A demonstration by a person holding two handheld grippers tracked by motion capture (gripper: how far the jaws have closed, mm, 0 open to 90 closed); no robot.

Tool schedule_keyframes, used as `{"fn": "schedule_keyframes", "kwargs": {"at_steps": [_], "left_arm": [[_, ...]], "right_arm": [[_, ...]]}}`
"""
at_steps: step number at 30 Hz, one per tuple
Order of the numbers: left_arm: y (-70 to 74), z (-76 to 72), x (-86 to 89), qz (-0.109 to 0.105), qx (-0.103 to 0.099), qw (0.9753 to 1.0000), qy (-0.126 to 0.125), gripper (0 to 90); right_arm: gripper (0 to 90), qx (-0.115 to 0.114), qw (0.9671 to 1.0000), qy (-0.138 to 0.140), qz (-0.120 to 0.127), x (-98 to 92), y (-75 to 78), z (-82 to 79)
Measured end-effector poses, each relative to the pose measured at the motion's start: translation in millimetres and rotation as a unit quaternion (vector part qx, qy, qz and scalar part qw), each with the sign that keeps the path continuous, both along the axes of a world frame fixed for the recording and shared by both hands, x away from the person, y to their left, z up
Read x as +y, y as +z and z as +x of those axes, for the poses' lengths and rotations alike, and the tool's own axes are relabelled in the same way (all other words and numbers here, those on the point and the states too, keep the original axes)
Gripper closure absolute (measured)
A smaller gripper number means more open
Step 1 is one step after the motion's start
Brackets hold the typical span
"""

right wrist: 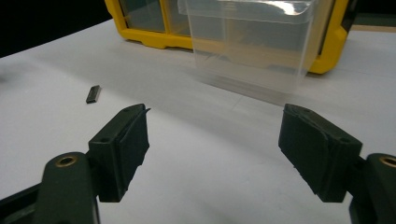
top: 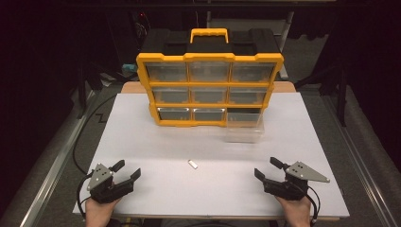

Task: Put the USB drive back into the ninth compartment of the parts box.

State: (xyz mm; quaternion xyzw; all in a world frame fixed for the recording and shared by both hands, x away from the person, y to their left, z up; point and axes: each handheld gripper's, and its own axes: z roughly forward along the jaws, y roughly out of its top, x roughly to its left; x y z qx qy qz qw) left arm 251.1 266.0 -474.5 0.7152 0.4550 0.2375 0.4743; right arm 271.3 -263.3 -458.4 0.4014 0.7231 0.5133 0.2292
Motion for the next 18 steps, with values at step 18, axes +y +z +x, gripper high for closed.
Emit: {"fn": "schedule_keyframes", "kwargs": {"at_steps": [18], "left_arm": [[-0.4, 0.8, -0.9, 0.002, 0.000, 1.0000, -0.002, 29.2]], "right_arm": [[24.1, 0.012, 0.9992, 0.036, 0.010, 24.6, -2.2, 7.1]]}}
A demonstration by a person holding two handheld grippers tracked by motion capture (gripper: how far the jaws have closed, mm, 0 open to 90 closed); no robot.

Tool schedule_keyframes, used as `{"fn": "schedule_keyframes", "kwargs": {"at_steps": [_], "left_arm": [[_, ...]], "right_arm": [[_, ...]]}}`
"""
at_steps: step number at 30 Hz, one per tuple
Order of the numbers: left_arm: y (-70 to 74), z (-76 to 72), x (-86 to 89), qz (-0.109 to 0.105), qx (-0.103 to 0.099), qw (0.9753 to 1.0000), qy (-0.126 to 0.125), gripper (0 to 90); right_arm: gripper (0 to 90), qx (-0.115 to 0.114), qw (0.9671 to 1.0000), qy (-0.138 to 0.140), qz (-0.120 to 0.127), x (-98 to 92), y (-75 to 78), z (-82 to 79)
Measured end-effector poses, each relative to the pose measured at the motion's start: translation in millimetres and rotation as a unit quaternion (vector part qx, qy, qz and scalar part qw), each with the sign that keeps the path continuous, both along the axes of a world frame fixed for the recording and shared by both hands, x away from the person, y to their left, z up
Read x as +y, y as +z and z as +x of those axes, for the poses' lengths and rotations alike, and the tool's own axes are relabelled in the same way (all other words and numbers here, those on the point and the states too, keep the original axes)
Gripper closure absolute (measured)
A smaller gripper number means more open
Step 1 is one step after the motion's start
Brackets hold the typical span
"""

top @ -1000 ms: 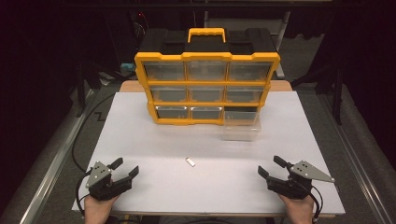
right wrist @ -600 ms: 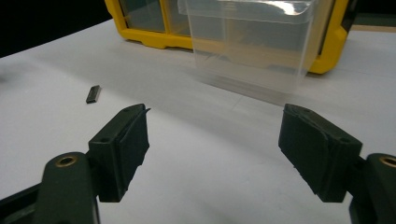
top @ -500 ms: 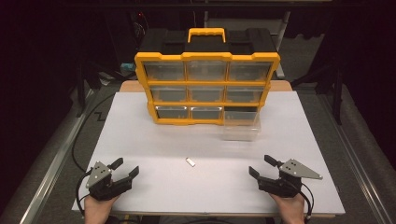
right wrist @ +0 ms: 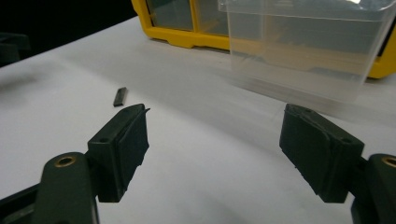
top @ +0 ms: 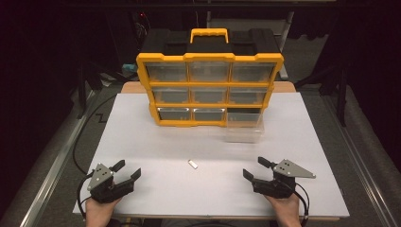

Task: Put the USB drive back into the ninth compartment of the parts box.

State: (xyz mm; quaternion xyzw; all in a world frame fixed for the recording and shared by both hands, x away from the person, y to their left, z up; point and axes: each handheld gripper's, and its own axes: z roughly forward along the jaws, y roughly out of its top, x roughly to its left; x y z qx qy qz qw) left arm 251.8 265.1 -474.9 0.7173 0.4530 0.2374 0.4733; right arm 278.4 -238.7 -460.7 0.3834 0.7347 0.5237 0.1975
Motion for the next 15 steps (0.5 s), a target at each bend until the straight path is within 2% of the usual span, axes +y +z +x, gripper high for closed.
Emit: {"fn": "schedule_keyframes", "kwargs": {"at_steps": [4, 15], "left_arm": [[-0.2, 0.2, -0.5, 0.000, 0.001, 1.0000, -0.001, 29.3], [0.2, -0.2, 0.2, -0.001, 0.000, 1.0000, 0.000, 29.4]], "right_arm": [[24.0, 0.005, 0.9999, 0.009, 0.013, 6.6, 0.0, 1.9], [22.5, 0.004, 0.9996, 0.025, 0.014, 23.4, 0.4, 7.1]]}}
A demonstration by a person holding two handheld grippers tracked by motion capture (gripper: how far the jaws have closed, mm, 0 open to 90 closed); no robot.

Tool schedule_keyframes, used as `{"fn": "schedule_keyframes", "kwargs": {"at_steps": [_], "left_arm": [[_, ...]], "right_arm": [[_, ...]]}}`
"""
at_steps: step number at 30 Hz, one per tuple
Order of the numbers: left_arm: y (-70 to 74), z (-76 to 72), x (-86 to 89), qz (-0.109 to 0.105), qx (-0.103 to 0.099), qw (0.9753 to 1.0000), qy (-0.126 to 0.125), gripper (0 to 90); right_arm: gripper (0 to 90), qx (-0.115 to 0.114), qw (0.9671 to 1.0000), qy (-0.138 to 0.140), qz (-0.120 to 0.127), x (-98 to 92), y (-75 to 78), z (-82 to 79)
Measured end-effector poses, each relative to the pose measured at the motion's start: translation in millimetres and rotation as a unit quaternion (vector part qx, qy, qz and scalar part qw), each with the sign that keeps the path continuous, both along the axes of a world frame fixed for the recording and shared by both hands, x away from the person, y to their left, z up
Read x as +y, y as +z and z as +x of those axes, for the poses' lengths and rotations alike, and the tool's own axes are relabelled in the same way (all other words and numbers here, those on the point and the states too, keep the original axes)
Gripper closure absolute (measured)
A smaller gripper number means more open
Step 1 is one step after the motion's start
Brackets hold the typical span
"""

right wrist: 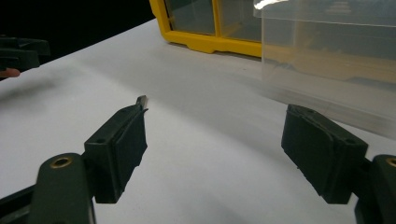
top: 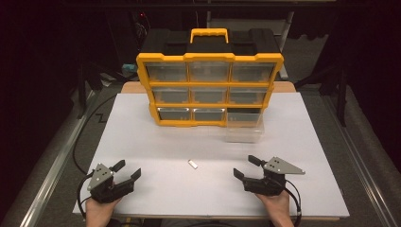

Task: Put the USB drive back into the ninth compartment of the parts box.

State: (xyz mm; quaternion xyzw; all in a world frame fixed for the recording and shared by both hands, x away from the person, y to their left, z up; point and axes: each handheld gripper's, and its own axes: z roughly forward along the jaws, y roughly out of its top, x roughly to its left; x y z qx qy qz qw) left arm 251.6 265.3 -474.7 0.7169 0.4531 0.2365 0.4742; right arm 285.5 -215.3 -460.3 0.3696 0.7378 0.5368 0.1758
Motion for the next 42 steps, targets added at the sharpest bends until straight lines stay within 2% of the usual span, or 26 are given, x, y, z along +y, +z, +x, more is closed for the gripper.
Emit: {"fn": "schedule_keyframes", "kwargs": {"at_steps": [19, 42], "left_arm": [[-0.2, -0.1, -0.2, -0.001, 0.001, 1.0000, 0.001, 29.4], [-0.2, -0.4, 0.0, -0.001, 0.001, 1.0000, 0.001, 29.6]], "right_arm": [[22.1, -0.001, 0.9997, 0.023, -0.006, 26.9, -1.2, 7.1], [21.8, 0.012, 0.9991, 0.040, -0.009, 49.7, -3.1, 12.4]]}}
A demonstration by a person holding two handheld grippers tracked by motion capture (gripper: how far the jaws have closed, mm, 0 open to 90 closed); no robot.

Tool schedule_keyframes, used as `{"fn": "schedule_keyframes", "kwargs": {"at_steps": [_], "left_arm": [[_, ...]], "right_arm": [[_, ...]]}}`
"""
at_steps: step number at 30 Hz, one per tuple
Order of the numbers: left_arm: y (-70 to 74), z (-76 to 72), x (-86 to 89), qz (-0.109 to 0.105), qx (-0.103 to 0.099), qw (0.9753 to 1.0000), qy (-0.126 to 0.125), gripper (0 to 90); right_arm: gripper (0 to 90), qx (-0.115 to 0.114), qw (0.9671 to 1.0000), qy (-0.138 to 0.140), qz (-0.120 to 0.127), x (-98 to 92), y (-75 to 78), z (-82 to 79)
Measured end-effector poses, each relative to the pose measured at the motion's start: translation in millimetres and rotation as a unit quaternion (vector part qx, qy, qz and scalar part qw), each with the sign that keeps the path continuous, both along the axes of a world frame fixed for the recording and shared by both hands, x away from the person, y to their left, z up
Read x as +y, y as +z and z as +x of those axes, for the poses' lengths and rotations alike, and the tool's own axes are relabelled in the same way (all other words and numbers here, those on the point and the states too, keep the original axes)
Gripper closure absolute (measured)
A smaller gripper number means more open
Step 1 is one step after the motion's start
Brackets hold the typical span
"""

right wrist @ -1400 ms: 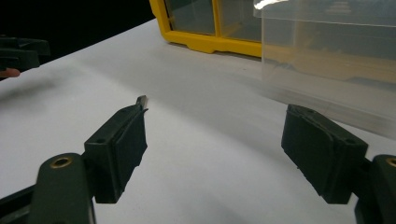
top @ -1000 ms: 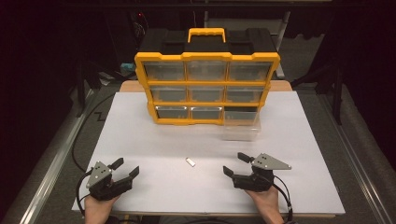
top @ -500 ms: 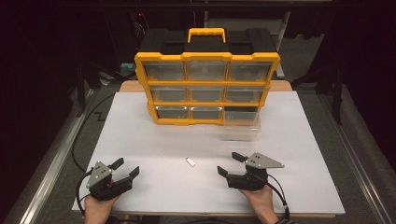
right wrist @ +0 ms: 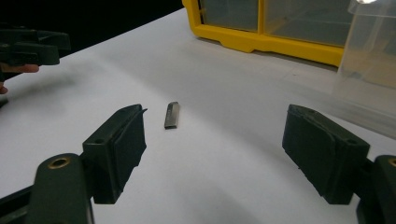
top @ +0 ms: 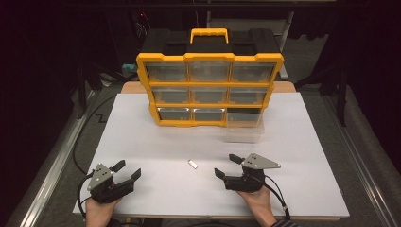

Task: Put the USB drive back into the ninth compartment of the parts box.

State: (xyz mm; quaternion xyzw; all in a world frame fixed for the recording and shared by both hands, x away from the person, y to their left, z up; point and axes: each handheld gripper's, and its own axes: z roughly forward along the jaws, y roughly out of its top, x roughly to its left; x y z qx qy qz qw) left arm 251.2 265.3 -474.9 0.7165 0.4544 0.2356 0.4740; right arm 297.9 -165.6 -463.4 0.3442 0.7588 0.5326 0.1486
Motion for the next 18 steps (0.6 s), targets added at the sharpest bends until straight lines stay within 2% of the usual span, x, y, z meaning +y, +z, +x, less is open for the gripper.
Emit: {"fn": "schedule_keyframes", "kwargs": {"at_steps": [10, 18], "left_arm": [[0.0, 0.1, 0.2, -0.001, 0.000, 1.0000, 0.001, 29.5], [0.0, -0.1, 0.6, 0.000, -0.001, 1.0000, 0.001, 29.5]], "right_arm": [[22.4, 0.004, 0.9999, 0.010, -0.003, 12.2, -0.1, 3.2], [25.4, 0.024, 0.9993, 0.025, -0.017, 26.2, 2.8, 7.5]]}}
